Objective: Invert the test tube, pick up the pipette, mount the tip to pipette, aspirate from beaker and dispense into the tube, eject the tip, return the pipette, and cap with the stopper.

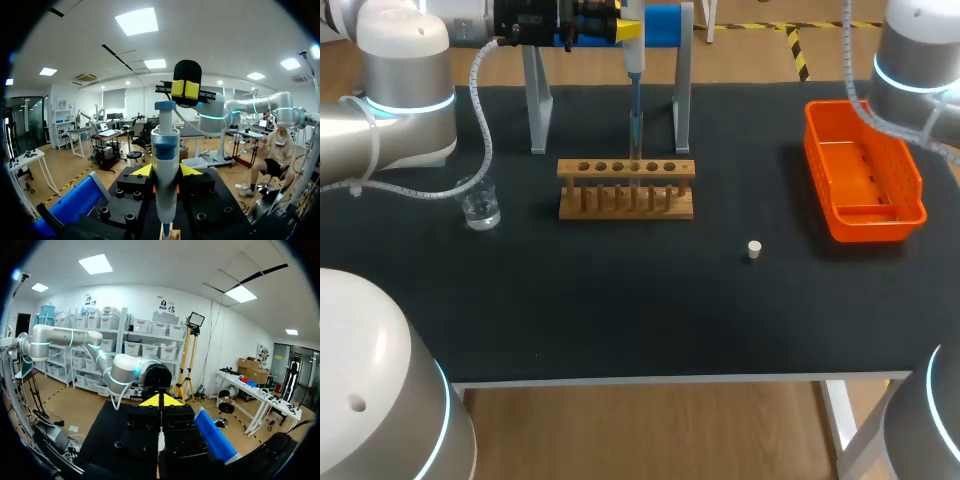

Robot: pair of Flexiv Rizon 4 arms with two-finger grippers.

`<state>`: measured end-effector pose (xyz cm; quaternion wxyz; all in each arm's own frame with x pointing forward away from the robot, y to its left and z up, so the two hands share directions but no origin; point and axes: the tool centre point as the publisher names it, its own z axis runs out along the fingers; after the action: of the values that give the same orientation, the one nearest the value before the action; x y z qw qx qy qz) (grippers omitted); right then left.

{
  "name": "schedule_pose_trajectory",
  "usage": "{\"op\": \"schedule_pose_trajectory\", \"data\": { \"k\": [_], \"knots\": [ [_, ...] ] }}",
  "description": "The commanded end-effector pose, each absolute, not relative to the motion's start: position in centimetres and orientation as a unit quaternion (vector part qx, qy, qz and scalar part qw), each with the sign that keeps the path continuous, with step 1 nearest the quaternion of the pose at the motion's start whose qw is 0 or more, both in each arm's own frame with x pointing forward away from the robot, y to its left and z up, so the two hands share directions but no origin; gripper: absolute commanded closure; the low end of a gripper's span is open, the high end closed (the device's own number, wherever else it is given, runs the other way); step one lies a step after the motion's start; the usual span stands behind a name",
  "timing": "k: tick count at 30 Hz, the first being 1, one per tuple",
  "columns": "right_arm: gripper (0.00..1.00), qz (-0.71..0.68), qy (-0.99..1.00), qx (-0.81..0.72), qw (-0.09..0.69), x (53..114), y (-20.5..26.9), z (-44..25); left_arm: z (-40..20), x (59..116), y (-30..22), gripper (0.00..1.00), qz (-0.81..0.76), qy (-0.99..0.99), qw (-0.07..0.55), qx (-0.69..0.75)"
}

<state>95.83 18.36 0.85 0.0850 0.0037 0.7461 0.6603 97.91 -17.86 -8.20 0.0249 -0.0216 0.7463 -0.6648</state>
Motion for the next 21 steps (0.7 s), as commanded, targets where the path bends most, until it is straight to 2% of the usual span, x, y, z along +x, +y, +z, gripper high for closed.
{"op": "schedule_pose_trajectory", "data": {
  "k": [1,21],
  "knots": [
    [1.0,0.676,0.733,0.003,0.079,96.7,19.3,0.6,-8.1,98.0,-17.8,1.0,-0.664,0.747,0.023,-0.021],
    [1.0,0.687,0.724,0.013,0.052,98.5,23.5,0.9,-8.1,98.0,-17.8,1.0,-0.664,0.747,0.023,-0.021]
  ]
}}
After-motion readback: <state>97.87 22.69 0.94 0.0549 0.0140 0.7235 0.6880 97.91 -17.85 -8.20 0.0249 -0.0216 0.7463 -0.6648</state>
